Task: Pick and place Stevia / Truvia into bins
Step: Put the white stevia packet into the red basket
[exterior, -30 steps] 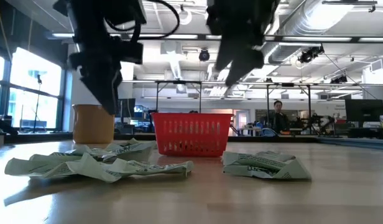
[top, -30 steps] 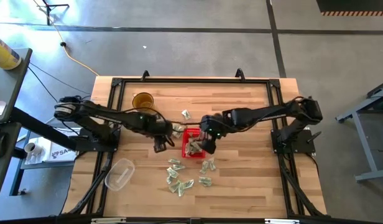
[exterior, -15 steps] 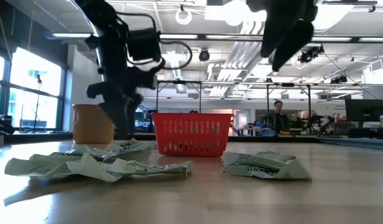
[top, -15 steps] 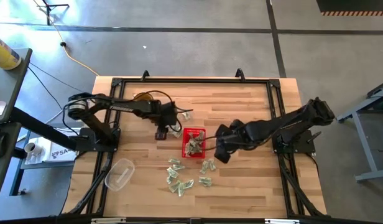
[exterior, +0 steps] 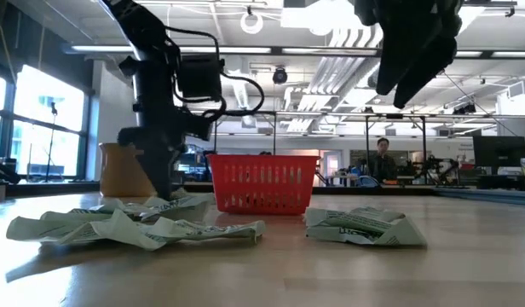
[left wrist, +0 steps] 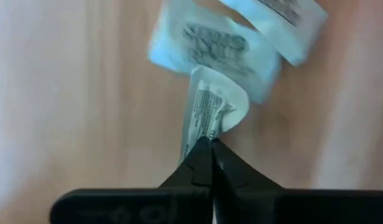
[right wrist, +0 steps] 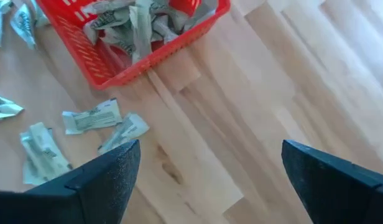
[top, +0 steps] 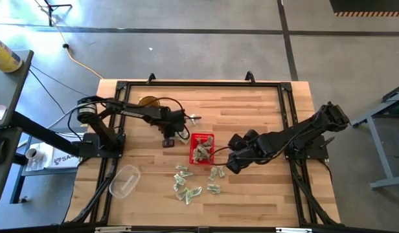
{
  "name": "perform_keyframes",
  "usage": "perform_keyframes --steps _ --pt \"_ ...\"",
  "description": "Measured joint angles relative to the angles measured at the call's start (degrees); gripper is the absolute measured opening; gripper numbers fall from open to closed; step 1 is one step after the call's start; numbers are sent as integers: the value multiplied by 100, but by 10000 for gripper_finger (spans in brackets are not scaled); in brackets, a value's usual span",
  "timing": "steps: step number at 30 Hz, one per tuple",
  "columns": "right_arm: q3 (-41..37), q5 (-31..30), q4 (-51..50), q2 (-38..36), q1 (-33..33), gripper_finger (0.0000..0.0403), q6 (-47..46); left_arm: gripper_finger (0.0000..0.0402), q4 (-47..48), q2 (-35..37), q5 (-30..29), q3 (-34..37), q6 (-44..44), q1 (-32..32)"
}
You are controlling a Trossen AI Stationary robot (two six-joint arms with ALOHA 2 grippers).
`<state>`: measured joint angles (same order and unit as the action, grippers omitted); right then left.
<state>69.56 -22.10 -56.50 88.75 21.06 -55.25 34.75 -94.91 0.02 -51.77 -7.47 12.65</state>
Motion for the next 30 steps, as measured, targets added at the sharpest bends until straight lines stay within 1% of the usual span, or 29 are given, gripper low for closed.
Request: perform_keyframes --steps 2,4,6,7,10,12,14,15,17,19,21,23,25,27,30 --pt "0 -155 -84 -45 0 372 67 28 128 186 125 -105 413 -12" --pt "0 -280 -130 -155 0 366 199 37 206 463 373 -369 775 -34" --pt "0 -416 -181 -315 -6 360 308 29 298 767 538 -665 1094 -155" --pt "0 -470 -223 -413 -22 357 371 21 248 910 600 -868 1198 -269" --pt "0 -528 -415 -699 -129 348 491 21 -198 1168 749 -1387 1328 -603" --pt "0 -475 -544 -854 -220 344 625 31 -281 1142 909 -1613 1378 -759" --pt "0 -416 -599 -958 -297 344 789 46 -557 877 1344 -1669 1463 -875" --pt "0 -394 -615 -986 -322 344 882 54 -850 731 1551 -1678 1635 -956" --pt "0 -337 -631 -1003 -356 345 1038 69 -1161 444 1703 -1665 2138 -1087" --pt "0 -307 -654 -1002 -382 344 1164 86 -1459 152 1488 -1695 2467 -1236" --pt "-1 -177 -647 -986 -382 344 1271 105 -1139 -91 1284 -1678 2571 -1247" --pt "-16 -21 -647 -977 -369 344 1330 125 -717 -164 1233 -1676 2633 -1240" --pt "-99 242 -510 -949 -318 345 1434 142 -282 -45 1179 -1687 2860 -1273" --pt "-292 664 -155 -901 -247 346 1588 152 118 219 1119 -1687 2988 -1402" --pt "-813 1128 764 -793 -55 346 1822 153 321 727 608 -1704 3093 -1725"
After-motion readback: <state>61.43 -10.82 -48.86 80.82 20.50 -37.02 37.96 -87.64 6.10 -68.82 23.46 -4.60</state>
